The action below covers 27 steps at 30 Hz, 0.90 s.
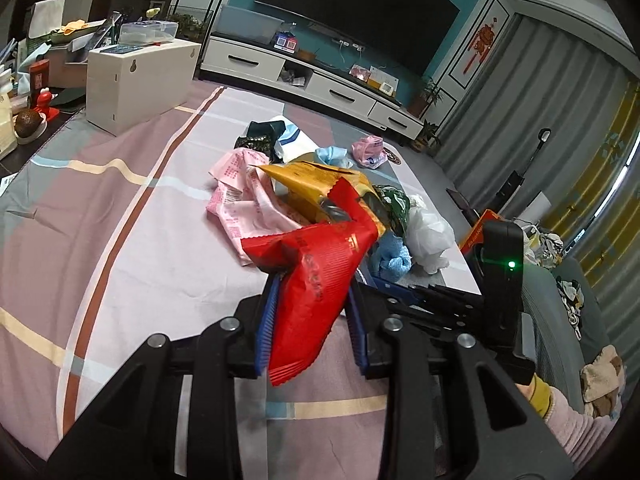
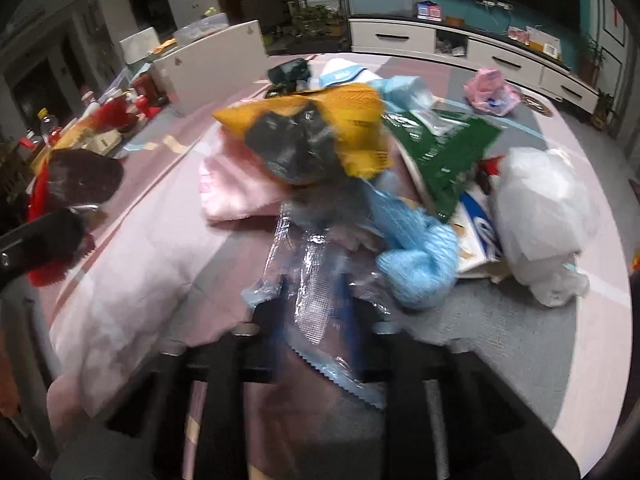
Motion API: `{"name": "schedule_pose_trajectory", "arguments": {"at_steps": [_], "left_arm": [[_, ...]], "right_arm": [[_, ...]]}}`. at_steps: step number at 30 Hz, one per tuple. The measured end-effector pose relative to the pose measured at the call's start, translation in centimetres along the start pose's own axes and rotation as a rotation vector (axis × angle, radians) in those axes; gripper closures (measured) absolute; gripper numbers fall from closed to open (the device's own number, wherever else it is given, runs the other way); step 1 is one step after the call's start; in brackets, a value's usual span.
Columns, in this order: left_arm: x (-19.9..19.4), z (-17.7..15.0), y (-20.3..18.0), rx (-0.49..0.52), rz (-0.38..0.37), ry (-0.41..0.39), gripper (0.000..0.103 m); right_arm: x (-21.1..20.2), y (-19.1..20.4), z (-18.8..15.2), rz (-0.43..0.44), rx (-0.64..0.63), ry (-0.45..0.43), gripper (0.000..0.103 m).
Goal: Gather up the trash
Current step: 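Grasp the red plastic bag with the left tool while the right tool grasps the clear wrapper, then carry both held items over the black bin and open both tools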
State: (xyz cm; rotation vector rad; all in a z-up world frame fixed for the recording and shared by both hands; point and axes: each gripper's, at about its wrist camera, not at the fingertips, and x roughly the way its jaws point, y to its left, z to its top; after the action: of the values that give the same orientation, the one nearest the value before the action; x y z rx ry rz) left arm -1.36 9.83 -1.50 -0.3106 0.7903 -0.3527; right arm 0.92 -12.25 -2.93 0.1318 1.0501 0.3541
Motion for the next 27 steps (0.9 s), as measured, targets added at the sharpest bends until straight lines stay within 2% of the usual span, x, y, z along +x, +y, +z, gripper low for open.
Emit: {"name": "schedule_pose_trajectory", "arguments": {"at_steps": [3, 10, 15, 19, 21, 23, 26, 27], "left_arm": [[-0.2, 0.1, -0.3, 0.008, -0.005, -0.006, 0.07], [-1.0, 0.3, -2.2, 0.052, -0.02, -0.017, 0.07], [-0.9, 0.8, -4.5, 0.1, -0.035, -0.018, 0.07], [-0.5, 1.2, -6.9, 0.144, -0.053, -0.014, 0.07], [-0.3, 1.4, -8.6, 0.178, -0.069, -0.01, 0.07], [0.2, 1.7, -10.4, 0.216, -0.089, -0.003, 0.07], [1.7, 1.8, -14.5, 0.305, -0.135, 0.011, 0.07], [2.4, 1.8, -16.1, 0.337, -0.155, 0.018, 0.07]], "right_arm": [[-1.1, -0.2, -0.7, 0.026, 0.004, 0.006, 0.091], [-6.5, -3.1, -2.8, 0.21, 0.153, 0.03, 0.091], [-10.2, -5.6, -5.3, 0.394, 0.246, 0.03, 0.091], [-12.8, -6.5, -6.5, 0.443, 0.262, -0.036, 0.091], [-14.6, -7.4, -6.8, 0.41, 0.264, -0.093, 0.091], [-16.7, -9.3, -7.0, 0.334, 0.287, -0.167, 0.091], [-19.3, -12.8, -7.9, 0.195, 0.354, -0.258, 0.091], [-20.0, -13.9, -8.3, 0.124, 0.376, -0.282, 0.091]]}}
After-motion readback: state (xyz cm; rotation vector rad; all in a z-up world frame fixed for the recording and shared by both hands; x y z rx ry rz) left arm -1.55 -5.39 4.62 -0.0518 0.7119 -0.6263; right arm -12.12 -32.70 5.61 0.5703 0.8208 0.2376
